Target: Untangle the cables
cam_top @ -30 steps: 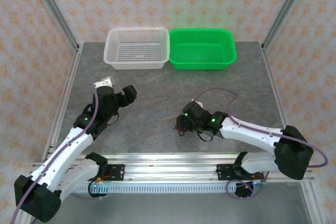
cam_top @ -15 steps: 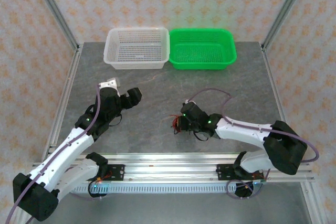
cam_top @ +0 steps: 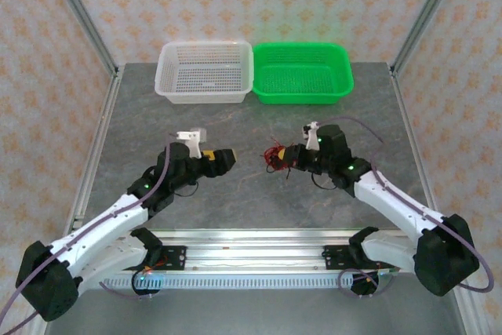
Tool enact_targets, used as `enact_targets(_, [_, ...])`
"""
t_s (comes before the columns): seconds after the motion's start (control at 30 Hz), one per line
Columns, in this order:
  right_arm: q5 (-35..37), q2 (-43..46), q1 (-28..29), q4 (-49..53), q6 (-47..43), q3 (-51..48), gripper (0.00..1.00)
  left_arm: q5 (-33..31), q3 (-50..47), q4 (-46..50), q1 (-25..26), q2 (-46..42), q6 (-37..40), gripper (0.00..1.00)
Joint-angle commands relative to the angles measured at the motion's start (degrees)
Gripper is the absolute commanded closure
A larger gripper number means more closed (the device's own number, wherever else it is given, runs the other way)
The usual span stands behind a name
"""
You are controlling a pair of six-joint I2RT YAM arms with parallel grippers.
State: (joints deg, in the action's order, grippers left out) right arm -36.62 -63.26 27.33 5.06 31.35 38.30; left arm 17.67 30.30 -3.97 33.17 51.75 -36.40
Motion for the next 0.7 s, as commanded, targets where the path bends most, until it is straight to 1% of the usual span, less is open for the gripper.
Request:
enact_targets(0.0, [-11.15, -0.05, -2.81, -4.32, 6.71, 2.11, 1.0, 6.63, -2.33, -12.91, 1.99, 1.73, 0.1, 0.16])
enact_targets(0.07, [-13.69, -0.42, -3.33, -6.59, 8.43, 2.66, 1.0, 7.95, -3.51, -17.92, 2.88, 3.34, -0.31, 0.17])
enact_targets(0.1, [-14.31, -0.71, -3.32, -6.5, 7.66, 3.35, 1.0, 8.53, -3.92, -20.46, 3.19, 4.27, -0.57, 0.18])
enact_targets(0.17, [-15.36, -0.97, -3.34, -5.95, 4.57, 4.32, 1.0, 9.91, -5.07, -26.16, 3.48, 6.02, -1.43, 0.19])
enact_targets(0.27, [-20.75, -0.65, -3.33, -8.52, -1.71, 3.61, 1.0, 12.75, -6.75, -36.5, 3.48, 9.12, -3.24, 0.19])
enact_targets(0.33, [-21.27, -0.62, -3.29, -6.47, -7.68, 4.37, 1.0, 14.79, -6.95, -42.16, 3.48, 11.91, -3.68, 0.19])
enact_targets(0.4, [-22.39, -0.7, -3.32, -6.73, -10.59, 4.59, 1.0, 17.0, -5.75, -44.17, 3.48, 14.85, -3.23, 0.19])
enact_targets(0.5, [-24.76, -0.8, -3.29, -9.17, -12.64, 4.41, 1.0, 19.67, -3.67, -45.48, 3.45, 18.6, -2.2, 0.19])
enact_targets(0.6, [-27.12, -0.35, -3.34, -10.06, -15.71, 4.32, 1.0, 20.56, -2.68, -47.01, 3.48, 20.44, -1.56, 0.19])
enact_targets(0.67, [-29.02, 0.18, -3.29, -9.83, -17.84, 4.54, 1.0, 20.56, -1.7, -45.73, 3.48, 21.33, -0.23, 0.19])
